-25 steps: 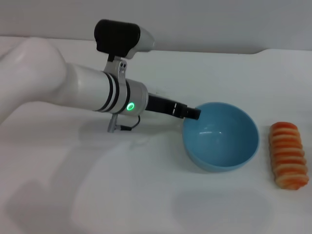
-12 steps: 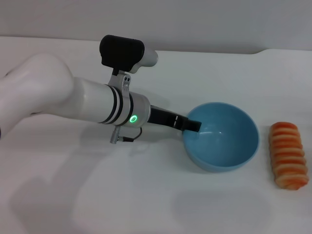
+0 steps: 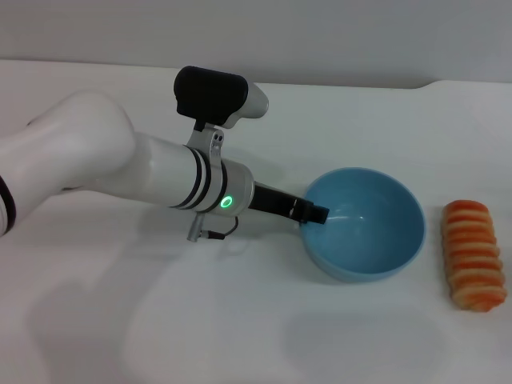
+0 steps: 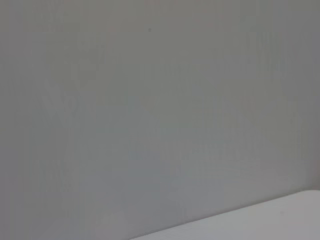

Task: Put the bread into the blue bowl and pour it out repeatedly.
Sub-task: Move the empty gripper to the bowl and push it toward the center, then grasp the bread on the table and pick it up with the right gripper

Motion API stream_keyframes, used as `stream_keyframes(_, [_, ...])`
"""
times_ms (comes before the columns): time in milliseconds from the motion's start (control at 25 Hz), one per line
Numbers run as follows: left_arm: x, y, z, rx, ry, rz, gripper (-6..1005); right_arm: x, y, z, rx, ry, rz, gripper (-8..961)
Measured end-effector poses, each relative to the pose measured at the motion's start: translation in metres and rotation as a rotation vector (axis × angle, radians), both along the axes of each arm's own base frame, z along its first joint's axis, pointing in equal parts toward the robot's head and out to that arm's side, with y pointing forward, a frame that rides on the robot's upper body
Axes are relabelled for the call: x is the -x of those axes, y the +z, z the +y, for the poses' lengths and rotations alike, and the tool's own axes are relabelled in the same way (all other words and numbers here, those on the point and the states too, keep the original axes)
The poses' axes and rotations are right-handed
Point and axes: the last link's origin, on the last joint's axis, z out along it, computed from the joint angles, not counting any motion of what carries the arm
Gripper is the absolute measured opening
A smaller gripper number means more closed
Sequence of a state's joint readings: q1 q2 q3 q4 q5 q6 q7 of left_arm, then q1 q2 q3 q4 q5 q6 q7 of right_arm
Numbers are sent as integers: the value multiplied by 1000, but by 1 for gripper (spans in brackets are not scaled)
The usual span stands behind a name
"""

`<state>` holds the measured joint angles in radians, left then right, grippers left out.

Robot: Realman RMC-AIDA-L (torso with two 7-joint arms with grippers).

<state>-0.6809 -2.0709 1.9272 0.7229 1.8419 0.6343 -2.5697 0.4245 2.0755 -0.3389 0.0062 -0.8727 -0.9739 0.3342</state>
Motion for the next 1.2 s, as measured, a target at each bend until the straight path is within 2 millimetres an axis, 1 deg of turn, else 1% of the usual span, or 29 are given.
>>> stream_keyframes(80, [-1,0,0,-2,2,-5,766,0,0,0,0,-1,0,659])
stream_keyframes(520, [-4,0,3,-2,-8,-2,310,0,0,0,0,-1,0,660])
stream_keyframes(720, [-6,0,2,4,-7,-7,87,0,0,0,0,-1,0,660])
stream_keyframes(880, [-12,2,7,1,-19,-10,47,0,0,-1,0,-1,1,660])
stream_keyframes(960, [-22,5,15,-7,-63,4,28,0,0,-1,1,-1,1,660])
stream_keyframes(1000, [-22,5,15,-7,-63,4,18,0,-1,-1,1,-2,2,660])
stream_keyframes(1080, [-31,10,26,-26,-112,30,-2,1,-2,1,16,1,9,660])
stream_keyframes(1200, [-42,21,46,-80,-204,105,-1,3,-14,10,116,-5,50,660])
